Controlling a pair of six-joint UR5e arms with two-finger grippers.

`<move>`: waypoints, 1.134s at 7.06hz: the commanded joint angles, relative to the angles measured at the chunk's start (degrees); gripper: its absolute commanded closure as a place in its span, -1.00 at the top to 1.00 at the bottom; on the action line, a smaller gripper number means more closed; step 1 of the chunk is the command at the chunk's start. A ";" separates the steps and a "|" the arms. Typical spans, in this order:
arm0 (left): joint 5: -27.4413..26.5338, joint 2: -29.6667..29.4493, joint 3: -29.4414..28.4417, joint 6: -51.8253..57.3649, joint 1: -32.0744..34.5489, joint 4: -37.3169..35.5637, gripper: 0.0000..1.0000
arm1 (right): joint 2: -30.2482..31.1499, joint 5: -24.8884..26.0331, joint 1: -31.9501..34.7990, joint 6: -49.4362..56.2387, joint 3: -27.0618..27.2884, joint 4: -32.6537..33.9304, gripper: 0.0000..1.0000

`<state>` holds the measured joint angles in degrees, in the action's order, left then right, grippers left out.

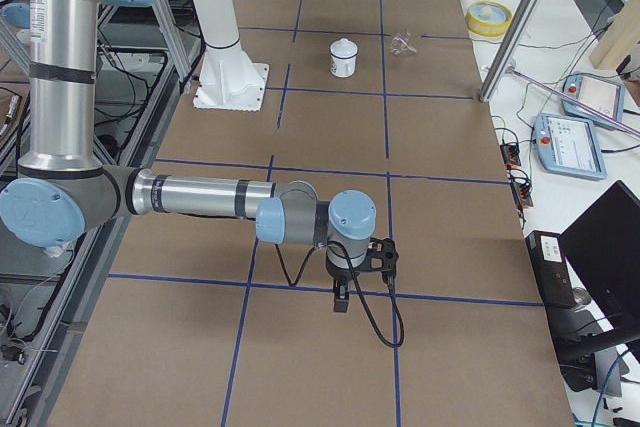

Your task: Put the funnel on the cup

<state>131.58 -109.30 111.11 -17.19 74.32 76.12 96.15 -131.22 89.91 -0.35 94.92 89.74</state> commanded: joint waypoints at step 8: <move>-17.05 -14.86 -2.98 -39.22 -35.80 5.44 1.00 | -0.09 0.00 0.00 0.00 0.00 0.00 1.00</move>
<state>115.21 -122.28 109.84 -54.03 40.73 81.43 96.10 -131.22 89.91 -0.35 94.92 89.74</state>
